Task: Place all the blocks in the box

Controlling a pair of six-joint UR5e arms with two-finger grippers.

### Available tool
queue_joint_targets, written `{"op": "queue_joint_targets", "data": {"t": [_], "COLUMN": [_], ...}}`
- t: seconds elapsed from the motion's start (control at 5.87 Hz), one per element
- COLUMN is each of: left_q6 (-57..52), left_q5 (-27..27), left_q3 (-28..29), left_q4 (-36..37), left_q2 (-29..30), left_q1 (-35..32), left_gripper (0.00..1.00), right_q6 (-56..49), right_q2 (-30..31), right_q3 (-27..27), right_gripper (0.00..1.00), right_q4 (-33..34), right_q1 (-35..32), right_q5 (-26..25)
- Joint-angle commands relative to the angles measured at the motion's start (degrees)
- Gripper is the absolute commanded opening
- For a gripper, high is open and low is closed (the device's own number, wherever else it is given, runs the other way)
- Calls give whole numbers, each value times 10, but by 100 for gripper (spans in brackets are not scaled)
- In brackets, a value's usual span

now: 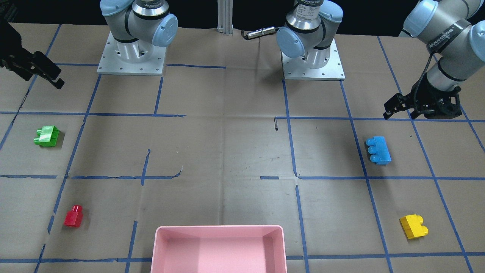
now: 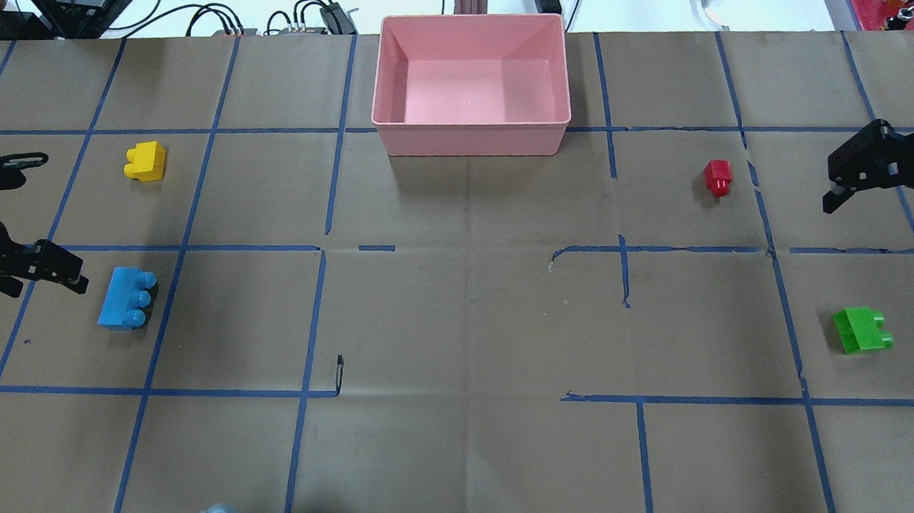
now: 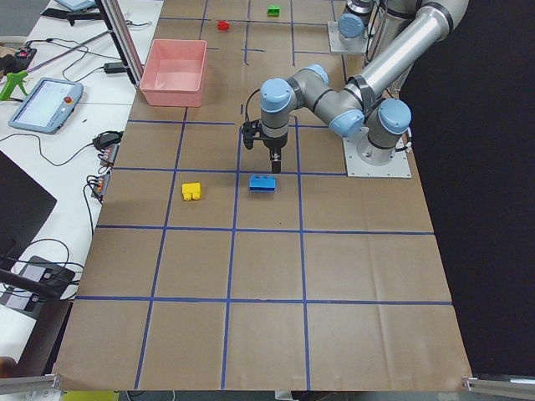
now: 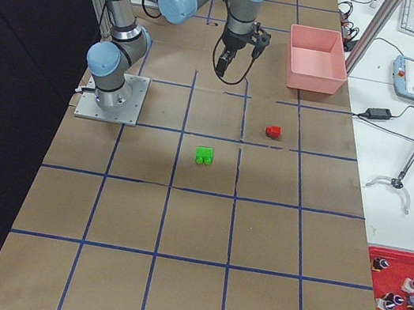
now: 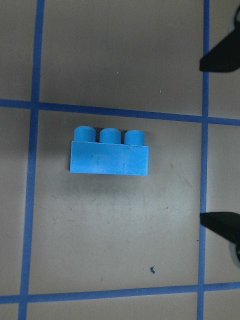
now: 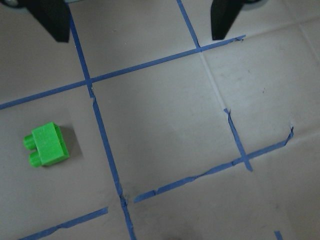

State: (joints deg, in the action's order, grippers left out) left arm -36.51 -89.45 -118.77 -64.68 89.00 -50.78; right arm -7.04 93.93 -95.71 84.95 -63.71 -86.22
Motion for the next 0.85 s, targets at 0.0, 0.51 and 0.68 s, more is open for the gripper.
{"op": "queue_joint_targets", "data": {"t": [0.0, 0.51, 0.68], "left_q6": [1, 6, 6], "left_q5": [5, 7, 37], "left_q3": [-24, -54, -55], "left_q4": [96, 211, 211], "left_q2": [63, 153, 162], "left_q1": [-2, -6, -6], "left_gripper": [97, 98, 98], "right_q6": [-53, -282, -305], "right_q2": [-75, -96, -98], "right_q3": [23, -111, -133], "right_gripper": [100, 100, 99], "right_q4": [50, 297, 305], "right_q1": [24, 52, 88], "right_q5": [-12, -41, -38]}}
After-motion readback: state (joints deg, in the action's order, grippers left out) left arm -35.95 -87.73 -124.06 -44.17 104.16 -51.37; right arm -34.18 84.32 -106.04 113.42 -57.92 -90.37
